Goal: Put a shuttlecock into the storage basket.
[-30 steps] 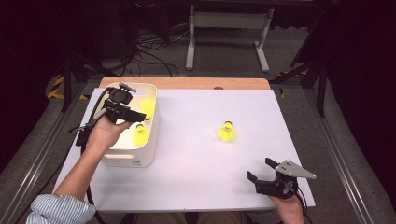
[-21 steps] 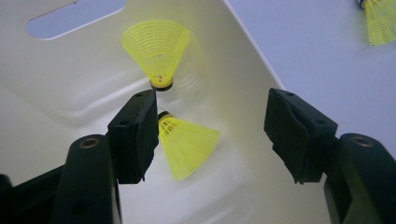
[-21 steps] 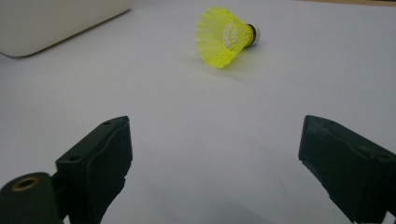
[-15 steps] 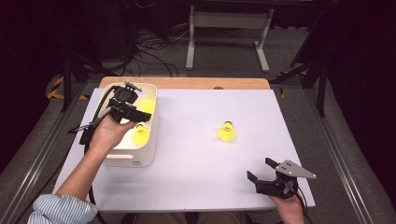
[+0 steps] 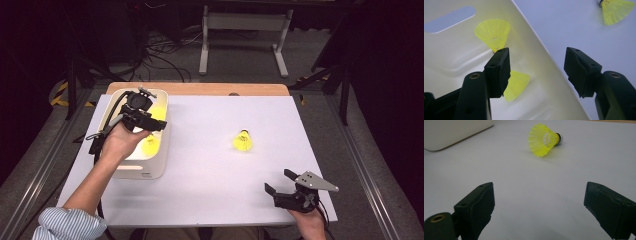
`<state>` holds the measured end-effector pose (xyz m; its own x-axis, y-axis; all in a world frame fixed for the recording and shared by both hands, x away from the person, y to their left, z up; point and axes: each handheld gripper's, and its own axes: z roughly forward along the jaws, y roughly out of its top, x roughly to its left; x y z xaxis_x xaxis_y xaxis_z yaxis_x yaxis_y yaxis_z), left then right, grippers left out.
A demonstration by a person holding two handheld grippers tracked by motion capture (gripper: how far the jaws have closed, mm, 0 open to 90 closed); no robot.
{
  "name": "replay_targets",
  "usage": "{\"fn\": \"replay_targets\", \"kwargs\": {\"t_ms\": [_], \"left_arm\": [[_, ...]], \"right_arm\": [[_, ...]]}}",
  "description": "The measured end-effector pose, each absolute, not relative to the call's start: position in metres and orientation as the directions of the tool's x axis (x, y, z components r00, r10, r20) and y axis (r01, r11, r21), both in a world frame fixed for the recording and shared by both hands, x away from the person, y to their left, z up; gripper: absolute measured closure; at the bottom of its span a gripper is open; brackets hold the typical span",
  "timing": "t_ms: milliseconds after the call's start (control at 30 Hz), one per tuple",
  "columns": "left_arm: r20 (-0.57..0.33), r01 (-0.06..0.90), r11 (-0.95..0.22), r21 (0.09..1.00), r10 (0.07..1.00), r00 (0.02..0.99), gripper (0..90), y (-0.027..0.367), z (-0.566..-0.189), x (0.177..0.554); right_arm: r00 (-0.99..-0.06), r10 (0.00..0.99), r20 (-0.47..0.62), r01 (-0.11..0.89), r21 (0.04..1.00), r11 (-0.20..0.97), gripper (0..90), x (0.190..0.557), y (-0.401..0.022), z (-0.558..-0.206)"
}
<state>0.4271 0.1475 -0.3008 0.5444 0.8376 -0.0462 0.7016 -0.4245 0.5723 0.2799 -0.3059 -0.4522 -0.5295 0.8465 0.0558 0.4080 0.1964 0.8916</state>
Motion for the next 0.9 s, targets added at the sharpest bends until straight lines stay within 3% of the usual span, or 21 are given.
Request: {"fn": "replay_targets", "kwargs": {"t_ms": [900], "left_arm": [[-0.049,0.666,-0.47,0.579,0.796,0.604,39.2,0.118,-0.296,0.425]], "right_arm": [[-0.532,0.845,0.05,0.406,0.891,0.203,10.3,0.28,-0.306,-0.453]]}}
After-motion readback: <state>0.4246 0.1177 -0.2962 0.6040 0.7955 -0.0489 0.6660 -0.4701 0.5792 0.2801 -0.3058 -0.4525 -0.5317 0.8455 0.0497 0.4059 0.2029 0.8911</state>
